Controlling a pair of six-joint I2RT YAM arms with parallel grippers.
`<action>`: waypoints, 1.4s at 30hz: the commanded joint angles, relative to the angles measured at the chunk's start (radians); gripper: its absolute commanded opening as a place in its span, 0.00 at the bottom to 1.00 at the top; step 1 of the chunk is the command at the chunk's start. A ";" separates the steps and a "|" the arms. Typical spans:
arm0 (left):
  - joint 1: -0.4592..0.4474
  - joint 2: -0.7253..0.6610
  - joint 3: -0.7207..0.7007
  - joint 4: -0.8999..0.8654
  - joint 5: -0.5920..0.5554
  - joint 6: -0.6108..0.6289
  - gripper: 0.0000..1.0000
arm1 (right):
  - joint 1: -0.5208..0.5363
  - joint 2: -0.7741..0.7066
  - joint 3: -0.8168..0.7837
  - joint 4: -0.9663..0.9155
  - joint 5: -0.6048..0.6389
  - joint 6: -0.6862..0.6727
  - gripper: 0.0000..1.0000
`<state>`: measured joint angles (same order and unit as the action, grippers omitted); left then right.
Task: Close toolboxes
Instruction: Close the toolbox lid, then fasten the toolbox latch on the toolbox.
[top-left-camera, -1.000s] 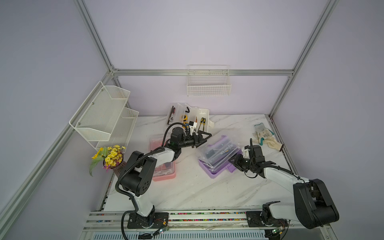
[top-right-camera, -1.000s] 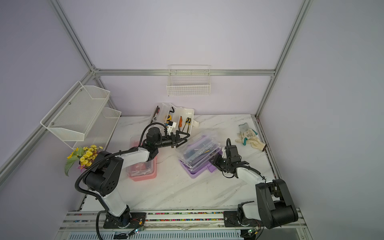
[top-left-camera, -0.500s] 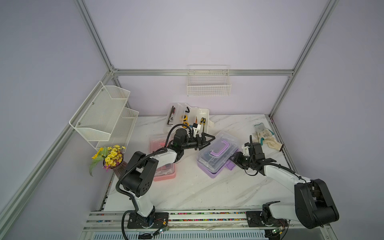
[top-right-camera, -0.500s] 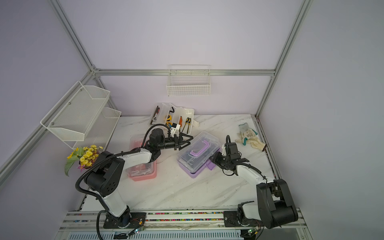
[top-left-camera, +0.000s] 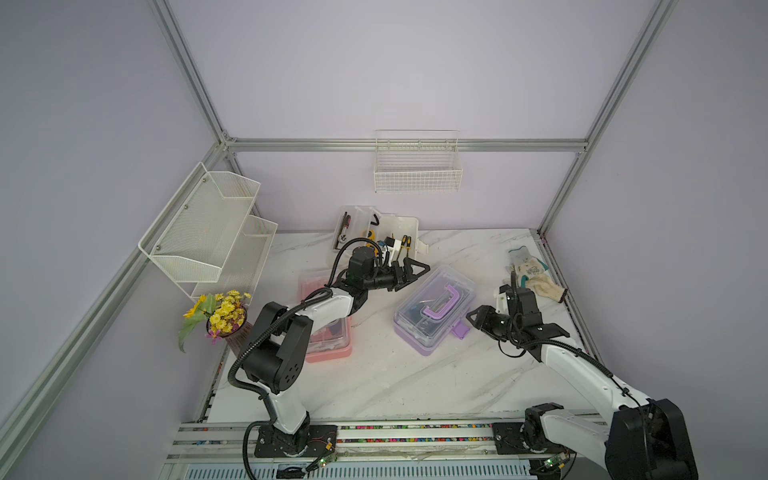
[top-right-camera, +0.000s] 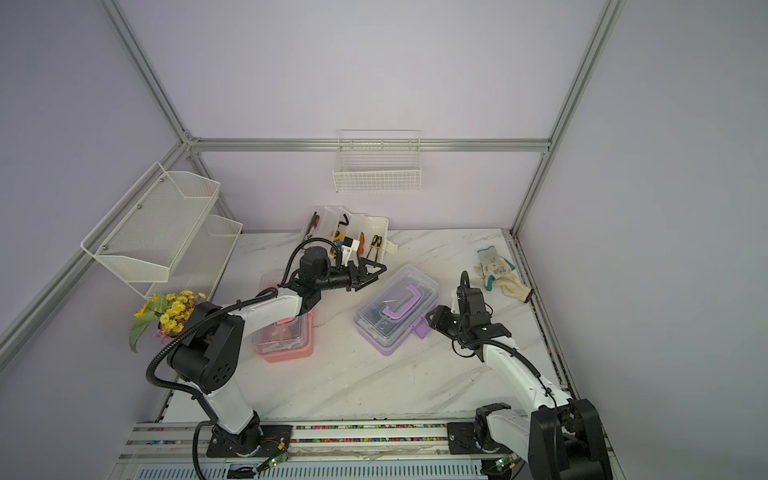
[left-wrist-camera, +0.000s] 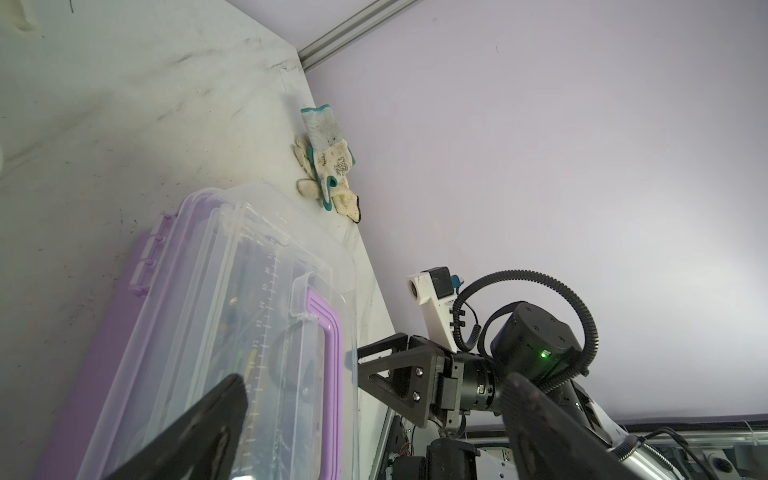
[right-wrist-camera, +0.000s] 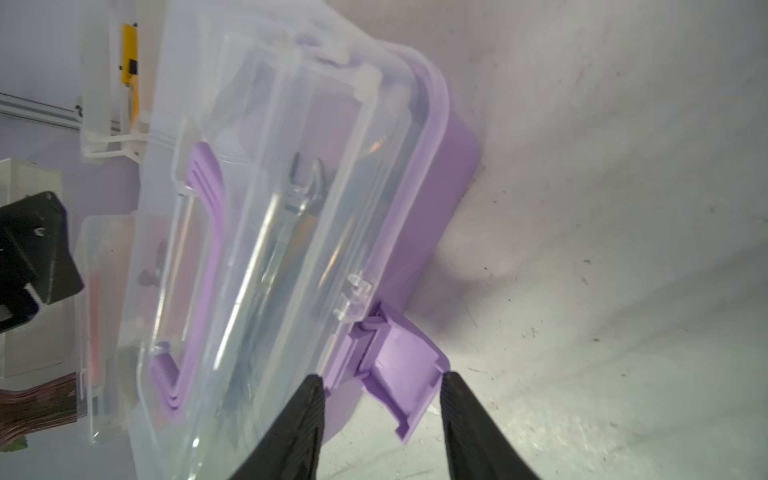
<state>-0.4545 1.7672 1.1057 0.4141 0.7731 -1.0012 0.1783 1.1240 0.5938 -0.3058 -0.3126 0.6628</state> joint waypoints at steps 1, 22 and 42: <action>-0.010 -0.024 0.056 -0.061 -0.019 0.076 0.96 | -0.015 -0.015 -0.025 -0.016 0.035 -0.010 0.47; -0.078 0.036 0.315 -0.695 -0.432 0.520 0.99 | -0.067 0.123 -0.192 0.341 -0.152 -0.093 0.37; -0.072 0.141 0.303 -0.699 -0.343 0.490 0.99 | -0.055 0.088 -0.203 0.485 -0.269 -0.037 0.36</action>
<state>-0.5301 1.8923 1.3956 -0.3004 0.4084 -0.5129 0.1143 1.2053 0.3805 0.1204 -0.5533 0.6094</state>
